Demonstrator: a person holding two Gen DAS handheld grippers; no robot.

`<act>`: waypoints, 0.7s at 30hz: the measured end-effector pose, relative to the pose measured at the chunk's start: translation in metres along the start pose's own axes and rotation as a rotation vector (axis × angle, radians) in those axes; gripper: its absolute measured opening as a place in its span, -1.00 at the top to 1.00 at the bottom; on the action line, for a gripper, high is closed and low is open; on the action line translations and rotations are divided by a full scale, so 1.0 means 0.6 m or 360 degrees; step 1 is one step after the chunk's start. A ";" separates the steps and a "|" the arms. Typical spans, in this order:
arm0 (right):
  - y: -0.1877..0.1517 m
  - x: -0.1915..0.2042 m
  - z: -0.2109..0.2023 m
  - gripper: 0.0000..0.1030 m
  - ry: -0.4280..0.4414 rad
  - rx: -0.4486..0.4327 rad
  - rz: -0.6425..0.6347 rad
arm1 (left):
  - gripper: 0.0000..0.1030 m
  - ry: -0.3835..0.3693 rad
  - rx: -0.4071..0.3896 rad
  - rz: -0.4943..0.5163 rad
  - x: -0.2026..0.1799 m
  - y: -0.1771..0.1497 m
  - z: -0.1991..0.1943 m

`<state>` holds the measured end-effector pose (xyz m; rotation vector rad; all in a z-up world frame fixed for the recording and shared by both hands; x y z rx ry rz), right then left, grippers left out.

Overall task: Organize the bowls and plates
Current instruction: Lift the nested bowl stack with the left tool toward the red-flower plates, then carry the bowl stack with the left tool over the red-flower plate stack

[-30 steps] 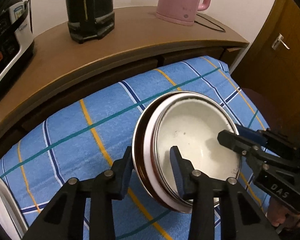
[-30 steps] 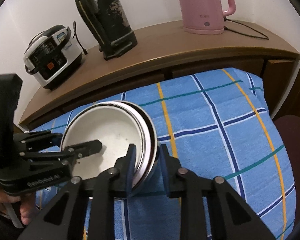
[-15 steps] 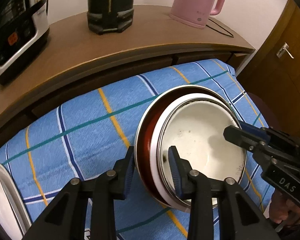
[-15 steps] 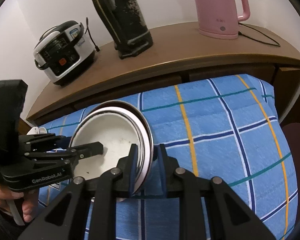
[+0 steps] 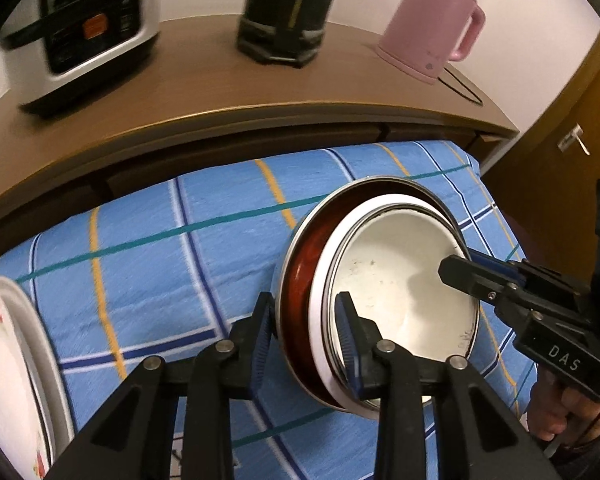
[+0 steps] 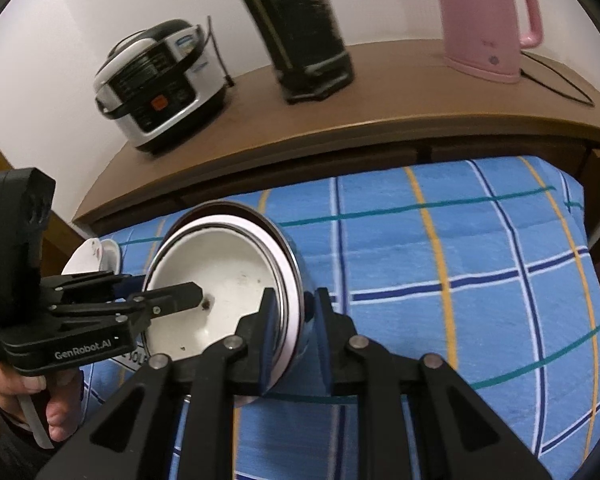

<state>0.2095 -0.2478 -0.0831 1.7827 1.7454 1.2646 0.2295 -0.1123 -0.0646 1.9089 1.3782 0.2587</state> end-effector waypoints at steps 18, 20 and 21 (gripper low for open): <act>0.000 0.171 0.032 0.64 0.0240 0.0034 -0.0216 | 0.34 0.0193 -0.0204 -0.0222 0.135 -0.038 -0.139; 0.000 0.188 0.035 0.64 0.0265 0.0036 -0.0236 | 0.34 0.0222 -0.0221 -0.0240 0.152 -0.040 -0.157; 0.001 0.195 0.035 0.64 0.0277 0.0036 -0.0246 | 0.34 0.0233 -0.0229 -0.0248 0.158 -0.041 -0.163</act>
Point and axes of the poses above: each gripper's, at about its wrist camera, not at the fingertips, and z roughly the way its jaws point, x to its left, y to its top, the point moved 4 cm from there along z, roughly the way its jaws point, and after that the axes turned 15 degrees about -x, right-handed, at the moved point
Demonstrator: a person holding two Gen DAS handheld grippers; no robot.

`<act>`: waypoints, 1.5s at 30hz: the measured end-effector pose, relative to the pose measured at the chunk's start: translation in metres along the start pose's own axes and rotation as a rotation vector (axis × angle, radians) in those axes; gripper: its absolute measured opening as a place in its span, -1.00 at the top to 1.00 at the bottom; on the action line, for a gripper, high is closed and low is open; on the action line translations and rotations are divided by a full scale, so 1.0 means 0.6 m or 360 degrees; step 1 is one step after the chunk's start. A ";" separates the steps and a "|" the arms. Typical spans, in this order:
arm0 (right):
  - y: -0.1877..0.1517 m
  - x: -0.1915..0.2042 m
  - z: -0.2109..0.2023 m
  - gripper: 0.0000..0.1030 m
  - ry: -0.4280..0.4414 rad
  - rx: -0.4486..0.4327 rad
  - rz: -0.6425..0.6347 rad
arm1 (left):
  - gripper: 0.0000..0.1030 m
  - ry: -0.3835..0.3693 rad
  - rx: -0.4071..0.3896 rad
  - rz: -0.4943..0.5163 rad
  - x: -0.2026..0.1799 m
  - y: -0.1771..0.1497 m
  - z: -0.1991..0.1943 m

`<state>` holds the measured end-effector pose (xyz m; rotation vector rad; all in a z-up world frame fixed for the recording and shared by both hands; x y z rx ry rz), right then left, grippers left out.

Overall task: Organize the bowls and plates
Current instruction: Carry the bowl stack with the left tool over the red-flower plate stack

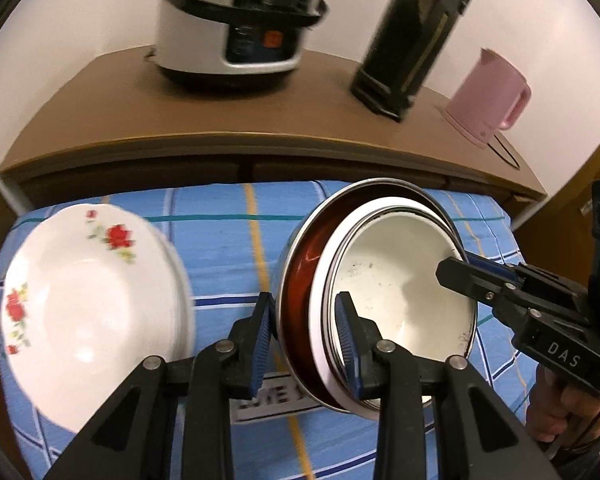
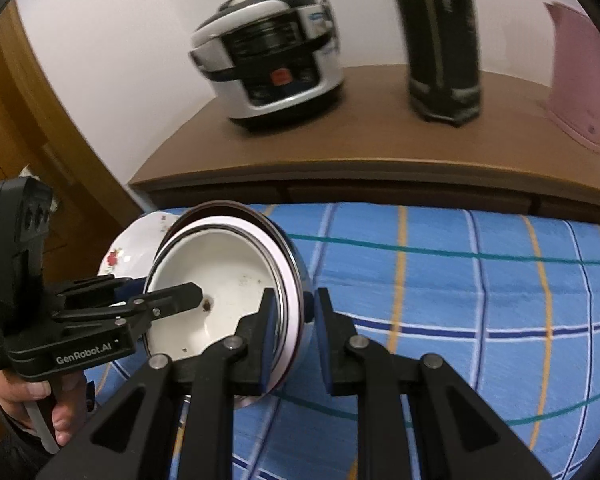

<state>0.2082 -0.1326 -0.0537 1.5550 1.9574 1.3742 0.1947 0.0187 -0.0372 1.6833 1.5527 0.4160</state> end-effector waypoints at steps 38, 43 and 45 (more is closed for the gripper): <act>0.012 0.240 0.105 0.64 0.0333 0.0096 -0.0300 | 0.34 0.0353 -0.0129 -0.0280 0.225 -0.021 -0.127; 0.015 0.252 0.115 0.63 0.0334 0.0115 -0.0331 | 0.34 0.0359 -0.0115 -0.0302 0.237 -0.025 -0.125; 0.015 0.255 0.117 0.63 0.0336 0.0121 -0.0339 | 0.34 0.0362 -0.0109 -0.0310 0.240 -0.027 -0.123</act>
Point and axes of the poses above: each gripper's, at about its wrist camera, not at the fingertips, and z roughly the way its jaws point, x to its left, y to its top, the point moved 4 cm from there along z, roughly the way its jaws point, and after that the axes turned 15 degrees about -x, right-handed, at the moved point
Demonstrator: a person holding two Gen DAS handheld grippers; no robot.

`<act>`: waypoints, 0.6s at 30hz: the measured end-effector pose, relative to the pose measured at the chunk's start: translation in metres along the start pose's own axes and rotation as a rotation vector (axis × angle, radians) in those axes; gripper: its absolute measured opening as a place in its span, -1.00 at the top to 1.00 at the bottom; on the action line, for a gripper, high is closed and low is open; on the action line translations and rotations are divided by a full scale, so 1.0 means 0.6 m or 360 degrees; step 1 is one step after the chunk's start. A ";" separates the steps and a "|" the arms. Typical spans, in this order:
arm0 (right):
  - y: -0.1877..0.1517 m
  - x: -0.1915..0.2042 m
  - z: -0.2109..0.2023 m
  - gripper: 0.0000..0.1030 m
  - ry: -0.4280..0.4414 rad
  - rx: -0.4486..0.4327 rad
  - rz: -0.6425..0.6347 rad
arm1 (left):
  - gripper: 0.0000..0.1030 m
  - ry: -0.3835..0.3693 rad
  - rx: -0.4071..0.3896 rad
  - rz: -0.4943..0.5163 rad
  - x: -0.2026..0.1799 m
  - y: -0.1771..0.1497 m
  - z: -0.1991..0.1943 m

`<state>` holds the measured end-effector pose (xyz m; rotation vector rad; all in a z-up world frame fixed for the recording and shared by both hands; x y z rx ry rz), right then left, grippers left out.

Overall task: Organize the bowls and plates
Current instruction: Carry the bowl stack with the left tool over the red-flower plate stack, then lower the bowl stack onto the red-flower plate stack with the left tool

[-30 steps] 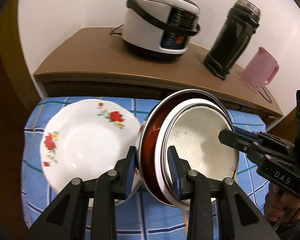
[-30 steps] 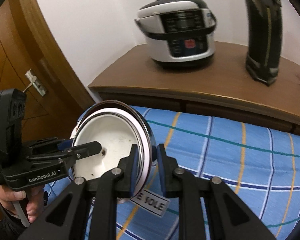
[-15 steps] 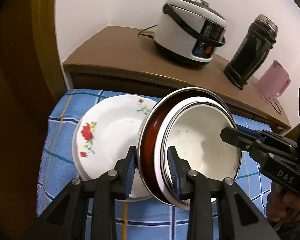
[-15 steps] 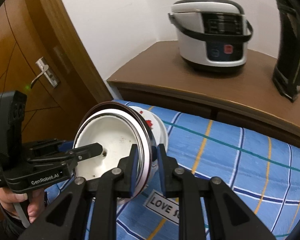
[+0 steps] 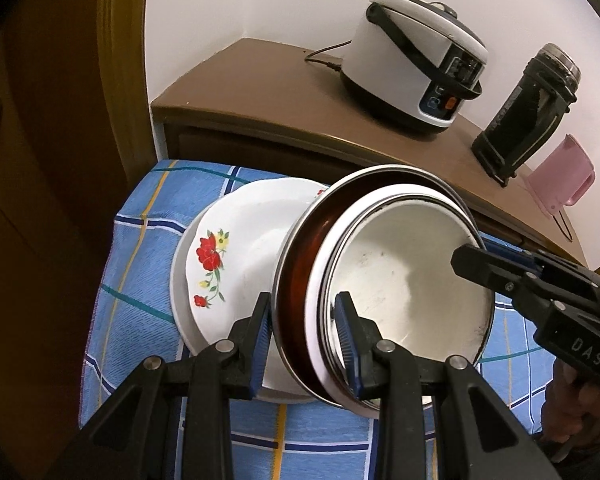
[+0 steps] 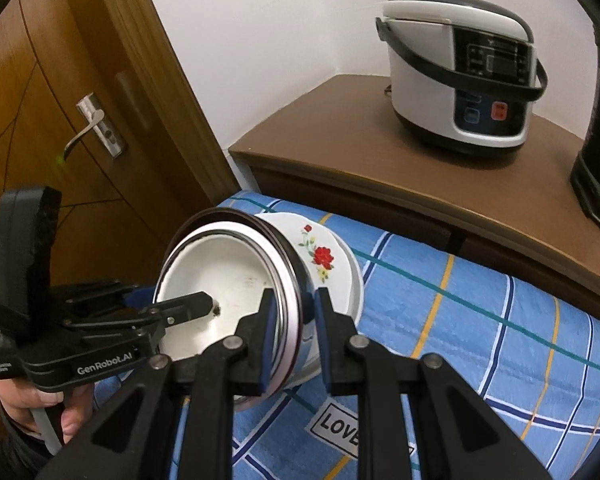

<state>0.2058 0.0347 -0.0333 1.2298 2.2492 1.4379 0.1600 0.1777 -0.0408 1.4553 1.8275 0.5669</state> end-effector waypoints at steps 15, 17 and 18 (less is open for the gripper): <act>0.002 0.012 0.038 0.63 0.0034 0.0083 -0.0016 | 0.34 0.0035 0.0022 -0.0038 0.026 -0.001 0.002; 0.002 0.014 0.042 0.63 0.0038 0.0097 -0.0016 | 0.34 0.0041 0.0024 -0.0036 0.028 0.000 0.002; 0.002 0.015 0.044 0.63 0.0041 0.0105 -0.0013 | 0.34 0.0043 0.0026 -0.0039 0.030 0.000 0.003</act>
Point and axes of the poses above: each gripper's, at about its wrist camera, not at the fingertips, and z roughly the way its jaws point, x to its left, y to its top, the point moved 4 cm from there along z, roughly the way its jaws point, and after that the axes turned 15 degrees about -x, right-handed, at the moved point
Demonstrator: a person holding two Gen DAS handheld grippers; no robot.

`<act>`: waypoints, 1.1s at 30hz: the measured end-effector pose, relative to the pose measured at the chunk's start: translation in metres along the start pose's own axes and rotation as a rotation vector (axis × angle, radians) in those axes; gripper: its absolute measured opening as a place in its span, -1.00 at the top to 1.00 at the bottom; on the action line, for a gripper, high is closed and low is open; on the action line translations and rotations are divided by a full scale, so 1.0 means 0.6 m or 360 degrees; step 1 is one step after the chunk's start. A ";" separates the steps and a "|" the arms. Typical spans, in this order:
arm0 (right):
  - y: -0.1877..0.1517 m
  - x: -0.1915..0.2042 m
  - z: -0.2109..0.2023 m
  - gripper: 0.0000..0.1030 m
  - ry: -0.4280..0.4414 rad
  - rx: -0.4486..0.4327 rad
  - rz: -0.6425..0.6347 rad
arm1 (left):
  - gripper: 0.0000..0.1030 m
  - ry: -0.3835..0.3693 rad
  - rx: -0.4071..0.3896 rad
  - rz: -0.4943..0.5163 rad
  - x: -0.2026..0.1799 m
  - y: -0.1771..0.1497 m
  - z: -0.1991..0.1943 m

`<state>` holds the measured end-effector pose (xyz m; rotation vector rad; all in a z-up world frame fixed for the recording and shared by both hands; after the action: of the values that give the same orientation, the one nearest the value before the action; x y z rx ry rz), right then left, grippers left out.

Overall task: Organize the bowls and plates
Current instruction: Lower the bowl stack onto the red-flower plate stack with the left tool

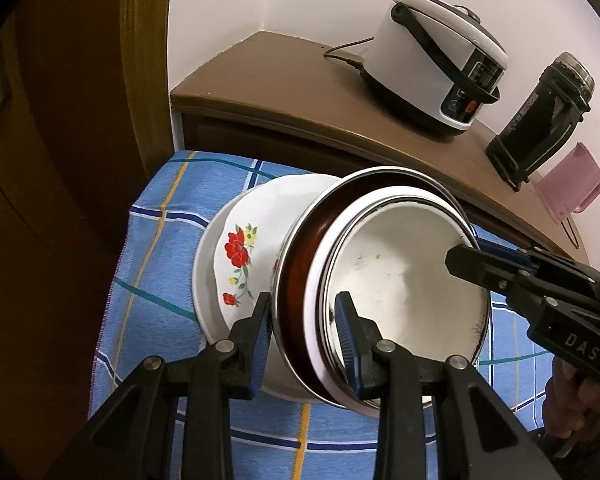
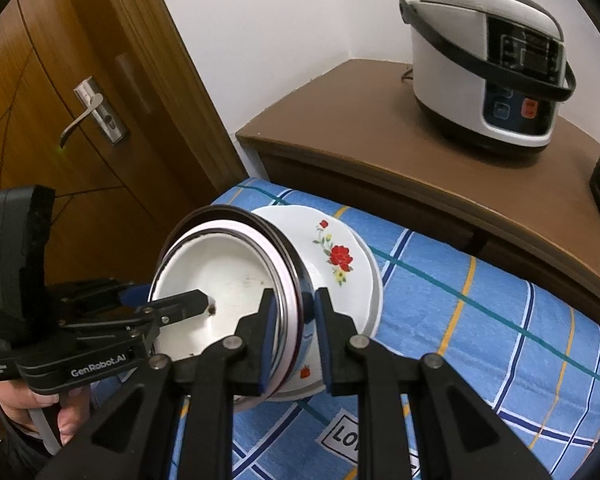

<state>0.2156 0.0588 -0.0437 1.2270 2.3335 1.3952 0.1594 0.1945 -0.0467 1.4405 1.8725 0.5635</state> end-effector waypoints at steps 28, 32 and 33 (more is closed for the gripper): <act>-0.002 -0.008 0.034 0.62 0.0016 0.0127 0.0016 | 0.34 -0.0029 0.0085 -0.0024 0.011 0.004 0.020; -0.003 -0.011 0.040 0.61 0.0019 0.0131 0.0032 | 0.34 -0.0031 0.0085 -0.0029 0.013 0.005 0.024; -0.003 -0.012 0.040 0.61 0.0019 0.0130 0.0037 | 0.34 -0.0033 0.0083 -0.0033 0.013 0.005 0.025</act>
<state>0.2313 0.0691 -0.0605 1.2743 2.4143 1.3299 0.1716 0.2015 -0.0564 1.4538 1.8966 0.4915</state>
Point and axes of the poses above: each gripper's, at about its wrist camera, not at the fingertips, and z roughly the way its jaws point, x to its left, y to its top, the point moved 4 cm from there along z, roughly the way its jaws point, and after that the axes turned 15 degrees about -x, right-handed, at the moved point
